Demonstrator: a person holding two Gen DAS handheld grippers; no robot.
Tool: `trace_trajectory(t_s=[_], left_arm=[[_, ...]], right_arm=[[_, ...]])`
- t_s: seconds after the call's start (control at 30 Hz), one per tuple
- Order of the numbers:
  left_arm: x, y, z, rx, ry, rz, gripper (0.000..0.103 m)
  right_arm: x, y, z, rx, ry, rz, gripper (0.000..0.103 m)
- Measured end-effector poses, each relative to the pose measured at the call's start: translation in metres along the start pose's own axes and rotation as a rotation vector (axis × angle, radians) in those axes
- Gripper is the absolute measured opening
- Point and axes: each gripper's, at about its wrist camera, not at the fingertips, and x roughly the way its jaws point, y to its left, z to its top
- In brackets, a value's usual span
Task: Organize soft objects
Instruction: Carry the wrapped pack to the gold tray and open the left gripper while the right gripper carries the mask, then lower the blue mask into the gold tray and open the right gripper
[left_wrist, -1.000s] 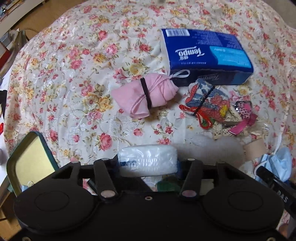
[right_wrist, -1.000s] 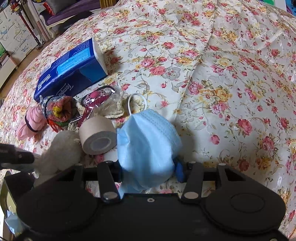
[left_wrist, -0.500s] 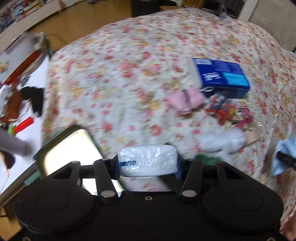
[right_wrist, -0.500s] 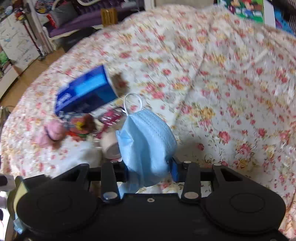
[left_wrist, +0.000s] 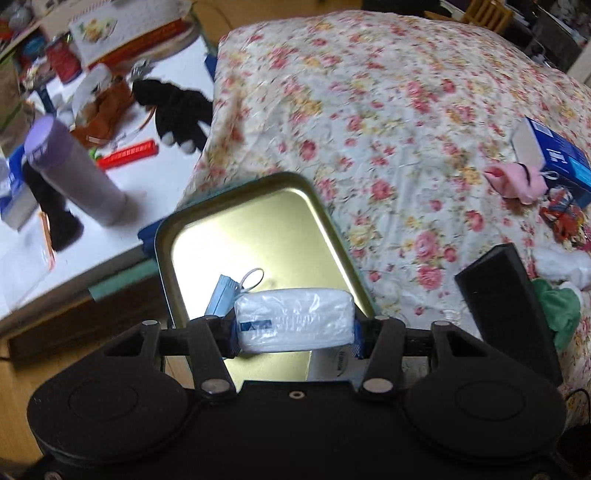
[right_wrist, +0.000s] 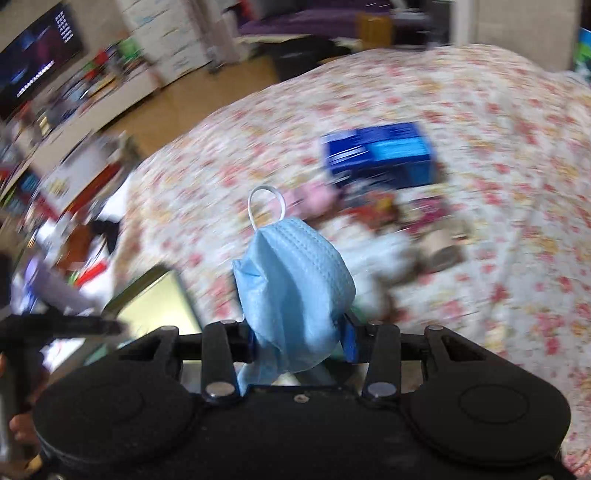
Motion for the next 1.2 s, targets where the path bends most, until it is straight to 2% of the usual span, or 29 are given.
trace_trajectory(t_s=[0.17, 0.37, 0.5, 0.6, 0.73, 0.87, 0.9, 0.97, 1.0, 1.03, 1.2], left_arm=[[0.024, 0.019, 0.003, -0.054, 0.010, -0.014, 0.051], [0.045, 0.032, 0.020, -0.095, -0.011, -0.011, 0.051], [0.057, 0.036, 0.028, -0.061, -0.046, 0.038, 0.052], [0.063, 0.040, 0.030, -0.034, -0.059, 0.088, 0.056], [0.061, 0.049, 0.033, -0.059, -0.057, 0.039, 0.068], [0.058, 0.054, 0.033, -0.078, -0.070, 0.045, 0.069], [0.057, 0.055, 0.033, -0.086, -0.067, 0.036, 0.069], [0.059, 0.057, 0.033, -0.094, -0.058, 0.029, 0.069], [0.060, 0.057, 0.033, -0.096, -0.054, 0.029, 0.069], [0.060, 0.057, 0.032, -0.096, -0.051, 0.031, 0.069], [0.061, 0.058, 0.031, -0.100, -0.047, 0.025, 0.069]], right_arm=[[0.023, 0.057, -0.015, -0.103, 0.072, 0.028, 0.041], [0.056, 0.100, -0.032, -0.165, 0.163, 0.046, 0.041], [0.079, 0.125, -0.040, -0.201, 0.213, 0.052, 0.041], [0.098, 0.143, -0.045, -0.245, 0.240, 0.040, 0.041], [0.115, 0.160, -0.049, -0.285, 0.267, 0.041, 0.041], [0.130, 0.175, -0.053, -0.314, 0.298, 0.059, 0.043], [0.133, 0.178, -0.054, -0.320, 0.302, 0.061, 0.044], [0.135, 0.183, -0.058, -0.327, 0.314, 0.066, 0.052], [0.138, 0.185, -0.058, -0.324, 0.321, 0.071, 0.064], [0.139, 0.186, -0.058, -0.318, 0.321, 0.079, 0.070], [0.138, 0.186, -0.057, -0.309, 0.314, 0.074, 0.072]])
